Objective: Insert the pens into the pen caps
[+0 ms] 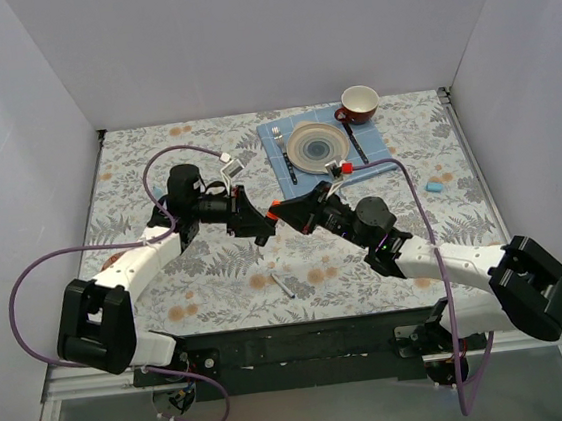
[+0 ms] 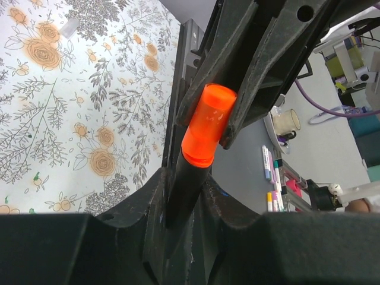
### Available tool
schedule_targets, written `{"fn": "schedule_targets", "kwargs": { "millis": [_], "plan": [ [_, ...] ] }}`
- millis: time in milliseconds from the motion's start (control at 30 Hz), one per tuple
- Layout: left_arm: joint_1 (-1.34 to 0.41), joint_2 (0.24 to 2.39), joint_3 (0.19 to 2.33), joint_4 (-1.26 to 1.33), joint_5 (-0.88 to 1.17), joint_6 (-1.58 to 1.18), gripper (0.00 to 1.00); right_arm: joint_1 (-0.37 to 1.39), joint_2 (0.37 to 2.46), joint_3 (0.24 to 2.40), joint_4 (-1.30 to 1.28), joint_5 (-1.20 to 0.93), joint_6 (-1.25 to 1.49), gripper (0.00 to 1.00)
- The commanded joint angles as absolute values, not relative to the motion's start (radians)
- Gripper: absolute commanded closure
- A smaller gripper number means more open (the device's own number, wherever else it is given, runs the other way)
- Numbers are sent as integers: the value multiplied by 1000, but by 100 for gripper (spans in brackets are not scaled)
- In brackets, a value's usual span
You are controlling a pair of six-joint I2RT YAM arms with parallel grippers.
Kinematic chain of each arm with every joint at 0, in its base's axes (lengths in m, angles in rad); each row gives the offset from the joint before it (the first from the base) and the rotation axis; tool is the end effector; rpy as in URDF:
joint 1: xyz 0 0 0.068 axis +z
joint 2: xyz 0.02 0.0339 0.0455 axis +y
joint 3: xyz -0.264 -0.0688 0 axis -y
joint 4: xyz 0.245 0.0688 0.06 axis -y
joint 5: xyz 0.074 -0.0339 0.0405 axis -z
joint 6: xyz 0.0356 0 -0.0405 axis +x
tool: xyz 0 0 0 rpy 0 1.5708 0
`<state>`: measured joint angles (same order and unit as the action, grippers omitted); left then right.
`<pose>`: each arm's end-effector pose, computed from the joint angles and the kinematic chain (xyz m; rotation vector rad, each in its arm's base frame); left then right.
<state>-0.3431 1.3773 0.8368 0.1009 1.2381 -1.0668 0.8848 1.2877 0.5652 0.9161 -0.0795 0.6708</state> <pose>0.2596 -0.1285 0.2615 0.1476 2.3438 -2.0413 0.1734 0.2163 0.2711 -0.2345 1.4981 1.3343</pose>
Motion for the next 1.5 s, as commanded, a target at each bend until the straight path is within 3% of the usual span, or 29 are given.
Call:
{"fn": "schedule_targets", "kwargs": {
  "millis": [0, 267, 467, 600, 833, 1133, 1467],
  "plan": [
    [-314, 1321, 1026, 425, 896, -1138, 100, 1126, 1376, 488, 551, -792, 721, 99],
    [-316, 1267, 940, 457, 972, -1183, 100, 999, 1253, 629, 462, -620, 739, 98],
    [-316, 1184, 832, 485, 1011, -1224, 100, 901, 1218, 934, 264, -491, 595, 76],
    [-316, 1147, 801, 463, 1025, -1224, 100, 859, 1235, 1055, 255, -497, 568, 46],
    [-316, 1083, 766, 480, 994, -1258, 100, 839, 1152, 1072, 235, -465, 483, 24],
    [-316, 1028, 716, 675, 965, -1454, 100, 841, 1031, 859, 357, -471, 509, 18],
    [-316, 977, 666, 796, 877, -1588, 100, 842, 1144, 885, 524, -554, 597, 32]
  ]
}}
